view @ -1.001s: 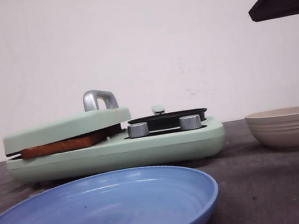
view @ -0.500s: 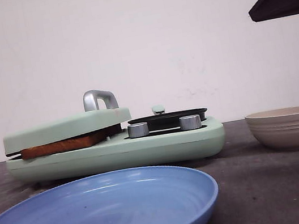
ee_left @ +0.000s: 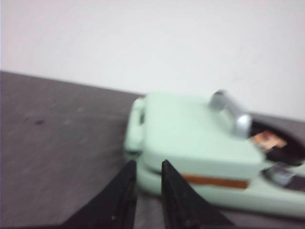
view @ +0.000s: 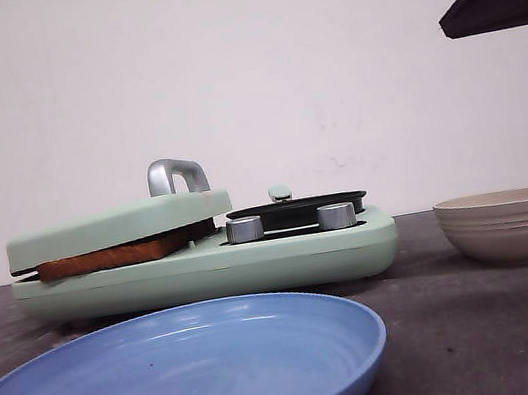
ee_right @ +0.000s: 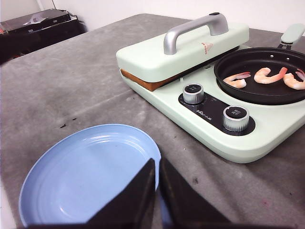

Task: Make breakfast with bread and shrimp

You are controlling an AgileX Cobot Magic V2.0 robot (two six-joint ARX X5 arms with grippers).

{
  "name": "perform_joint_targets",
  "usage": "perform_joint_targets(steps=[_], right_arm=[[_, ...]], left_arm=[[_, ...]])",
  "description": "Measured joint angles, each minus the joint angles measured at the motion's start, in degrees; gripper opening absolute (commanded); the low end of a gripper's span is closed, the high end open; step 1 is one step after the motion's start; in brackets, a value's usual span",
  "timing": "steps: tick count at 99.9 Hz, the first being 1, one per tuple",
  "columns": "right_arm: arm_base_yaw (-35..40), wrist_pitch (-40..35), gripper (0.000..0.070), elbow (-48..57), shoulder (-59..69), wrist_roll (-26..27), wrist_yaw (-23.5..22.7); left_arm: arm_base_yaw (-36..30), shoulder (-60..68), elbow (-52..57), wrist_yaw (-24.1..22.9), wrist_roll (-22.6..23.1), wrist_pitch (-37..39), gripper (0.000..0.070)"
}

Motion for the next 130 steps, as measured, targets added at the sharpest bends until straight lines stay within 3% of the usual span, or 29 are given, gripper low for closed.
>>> perform_joint_targets(steps=[18,43,130], right_arm=[[0.0,0.0,0.0005,0.0,0.0,0.0,0.0],[0.0,0.0,0.0005,0.0,0.0,0.0,0.0],[0.0,0.3,0.0005,0.0,0.0,0.0,0.0]], left_arm=[[1.7,-0.1,-0.8,0.4,4.0,-6.4,0.0],[2.2,0.0,-0.8,-0.2,7.7,-6.4,0.0],[2.2,0.0,-0.8,-0.2,8.3,-6.4,0.0]])
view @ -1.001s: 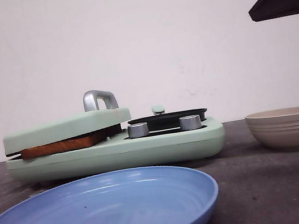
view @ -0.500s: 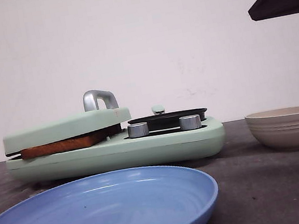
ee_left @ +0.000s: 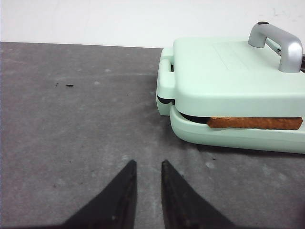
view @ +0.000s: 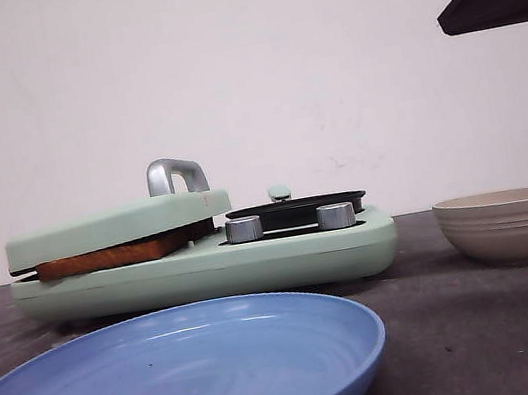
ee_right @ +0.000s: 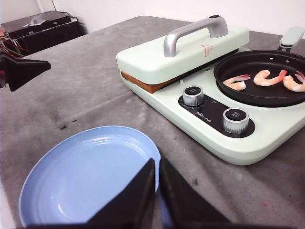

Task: Make breakfast with bread and shrimp

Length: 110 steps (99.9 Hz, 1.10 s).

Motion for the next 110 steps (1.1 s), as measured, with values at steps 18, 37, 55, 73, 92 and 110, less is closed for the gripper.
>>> perform_joint_targets(steps=[18,37,55,73,92,110], right_arm=[[-0.1,-3.3,0.0004,-0.1,-3.4,-2.6,10.8],[-4.2,-1.9,0.0004,-0.7,-10.4,-13.9,27.3],[-10.5,-1.6,0.0004,-8.2,-17.5,-17.4,25.6],[-13.7,-2.0,0.0004,-16.1,-26.1,-18.0,22.5],[-16.0,-5.6,0.0004,-16.7,-26.7,-17.9,20.7],[-16.1,-5.6,0.0004,-16.7,-26.8,-17.9,21.0]], left_arm=[[0.0,0.0,0.0,0.0,0.0,0.0,0.0],[0.0,0.0,0.0,0.0,0.0,0.0,0.0],[0.0,0.0,0.0,0.0,0.0,0.0,0.0],[0.0,0.0,0.0,0.0,0.0,0.0,0.0],[0.0,0.0,0.0,0.0,0.0,0.0,0.0],[0.0,0.0,0.0,0.0,0.0,0.0,0.0]])
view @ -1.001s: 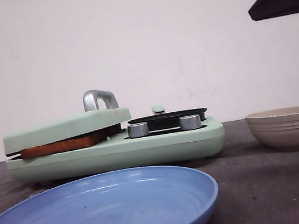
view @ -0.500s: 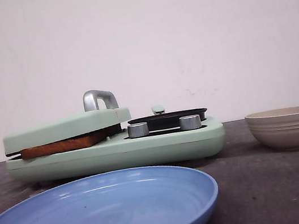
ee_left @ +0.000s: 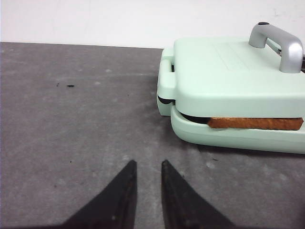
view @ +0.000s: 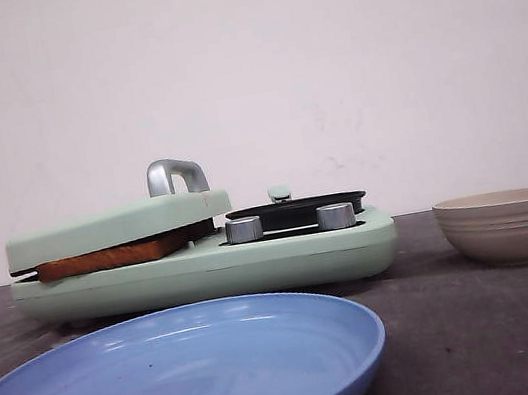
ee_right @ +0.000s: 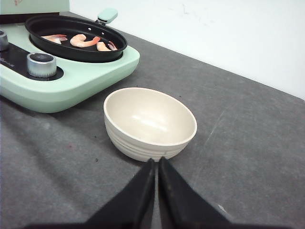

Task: Make breakfast with bread and shrimp

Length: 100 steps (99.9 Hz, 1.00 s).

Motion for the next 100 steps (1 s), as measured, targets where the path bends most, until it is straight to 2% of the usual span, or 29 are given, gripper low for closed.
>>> perform_joint_targets(steps=[27,44,76,100], right_arm=[[0.4,0.0,0.0004,0.0,0.0,0.0,1.2],[0.5,0.1,0.0004,0.0,0.0,1.1,3.6],[2.3,0.5,0.0004,0.0,0.0,10.1,9.6],[2.6,0.6,0.0004,0.0,0.0,13.1,12.0]], left_arm=[[0.0,0.0,0.0,0.0,0.0,0.0,0.0],[0.0,0.0,0.0,0.0,0.0,0.0,0.0],[0.0,0.0,0.0,0.0,0.0,0.0,0.0],[0.0,0.0,0.0,0.0,0.0,0.0,0.0]])
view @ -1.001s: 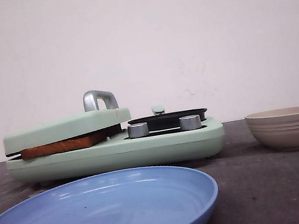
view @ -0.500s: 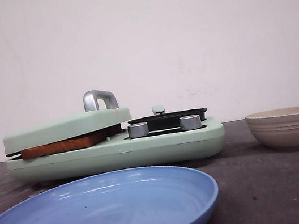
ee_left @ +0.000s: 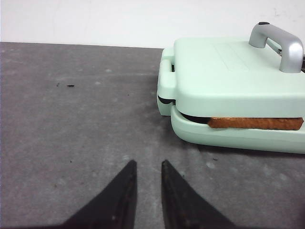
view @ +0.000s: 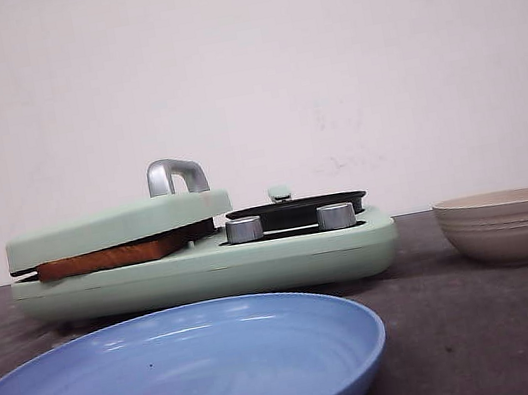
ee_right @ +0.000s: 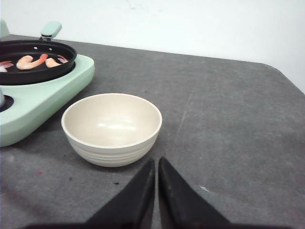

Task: Make breakfast with bread and shrimp

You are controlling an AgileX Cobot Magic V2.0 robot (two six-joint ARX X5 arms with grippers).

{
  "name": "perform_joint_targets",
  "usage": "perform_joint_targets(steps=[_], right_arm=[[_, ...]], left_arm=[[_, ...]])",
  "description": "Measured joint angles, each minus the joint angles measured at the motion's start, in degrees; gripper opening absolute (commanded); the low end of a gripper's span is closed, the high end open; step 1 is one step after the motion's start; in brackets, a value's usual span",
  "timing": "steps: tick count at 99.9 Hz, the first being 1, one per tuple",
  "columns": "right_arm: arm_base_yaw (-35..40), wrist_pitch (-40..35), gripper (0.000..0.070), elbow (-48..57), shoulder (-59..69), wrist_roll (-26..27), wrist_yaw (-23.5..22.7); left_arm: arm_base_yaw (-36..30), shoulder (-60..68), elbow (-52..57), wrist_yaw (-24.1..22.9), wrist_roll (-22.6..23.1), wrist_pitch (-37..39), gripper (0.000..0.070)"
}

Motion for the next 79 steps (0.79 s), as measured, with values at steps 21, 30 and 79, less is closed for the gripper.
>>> perform_joint_targets(steps=[21,30,79], right_arm=[[0.0,0.0,0.0004,0.0,0.0,0.0,0.7],[0.0,0.0,0.0004,0.0,0.0,-0.2,1.0],[-2.6,0.0,0.0004,0.0,0.0,-0.9,-1.0]], left_arm=[[0.0,0.0,0.0,0.0,0.0,0.0,0.0],[0.0,0.0,0.0,0.0,0.0,0.0,0.0],[0.0,0.0,0.0,0.0,0.0,0.0,0.0]])
